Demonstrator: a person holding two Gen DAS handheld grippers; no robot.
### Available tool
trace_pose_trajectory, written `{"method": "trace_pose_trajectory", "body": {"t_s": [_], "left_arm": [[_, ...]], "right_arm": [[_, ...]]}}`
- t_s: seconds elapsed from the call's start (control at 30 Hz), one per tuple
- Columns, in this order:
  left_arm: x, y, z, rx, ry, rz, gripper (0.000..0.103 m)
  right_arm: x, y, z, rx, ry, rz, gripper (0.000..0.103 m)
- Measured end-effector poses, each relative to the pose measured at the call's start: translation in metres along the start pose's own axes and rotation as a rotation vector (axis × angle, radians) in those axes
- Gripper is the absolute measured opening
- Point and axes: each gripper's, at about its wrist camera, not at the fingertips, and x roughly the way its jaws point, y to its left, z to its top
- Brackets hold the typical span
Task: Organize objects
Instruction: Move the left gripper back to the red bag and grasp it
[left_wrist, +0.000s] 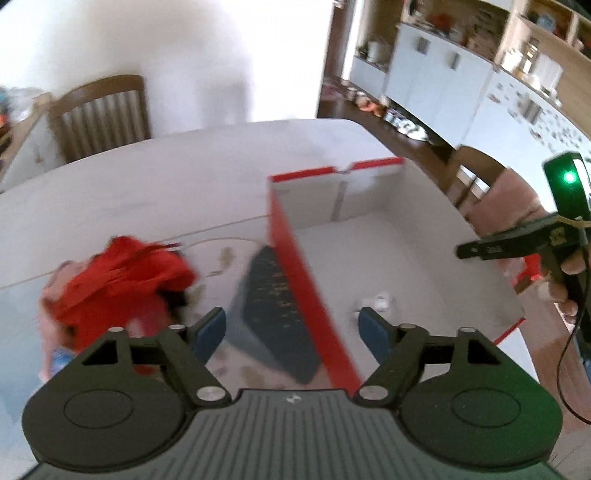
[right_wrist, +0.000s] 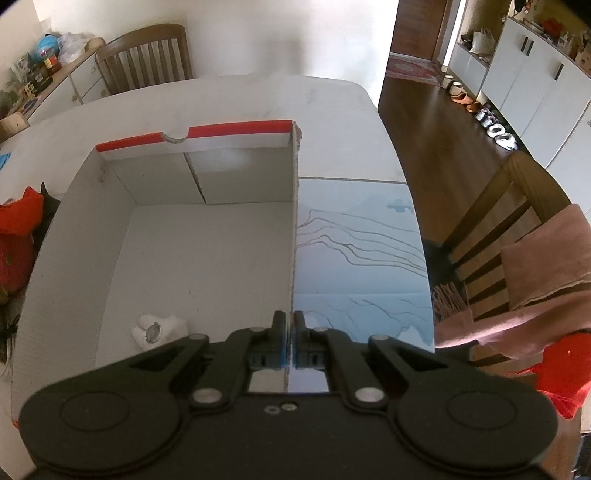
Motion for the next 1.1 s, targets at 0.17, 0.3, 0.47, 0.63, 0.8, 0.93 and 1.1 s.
{"method": "trace_pose_trajectory", "body": {"t_s": [0.17, 0.3, 0.47, 0.63, 0.8, 0.93, 1.1], "left_arm": [[-0.011, 0.042, -0.025, -0.073, 0.0, 0.046, 0.089], [-0.005, 0.074, -0.051, -0.129, 0.046, 0.09, 0.1], [0.001, 0.117, -0.091, -0.194, 0.083, 0.172, 0.101], [0.006, 0.151, -0.122, -0.236, 0.113, 0.222, 0.101], [0.019, 0.167, -0.141, -0.223, 0.147, 0.219, 0.101], [0.028, 0.17, -0.149, -0.17, 0.171, 0.213, 0.101], [0.038, 0.173, -0.151, -0.132, 0.188, 0.224, 0.1]], "right_arm": [[-0.001, 0.002, 0.0, 0.0, 0.002, -0.005, 0.002], [0.0, 0.004, 0.0, 0.0, 0.007, -0.011, 0.002], [-0.003, 0.004, 0.0, 0.005, 0.003, -0.019, 0.001], [-0.003, 0.008, 0.0, -0.003, 0.004, -0.034, 0.001], [-0.003, 0.009, 0.0, -0.008, 0.006, -0.047, 0.002], [-0.003, 0.01, 0.0, -0.009, 0.007, -0.055, 0.002], [-0.003, 0.012, 0.0, -0.014, 0.007, -0.067, 0.002]]}}
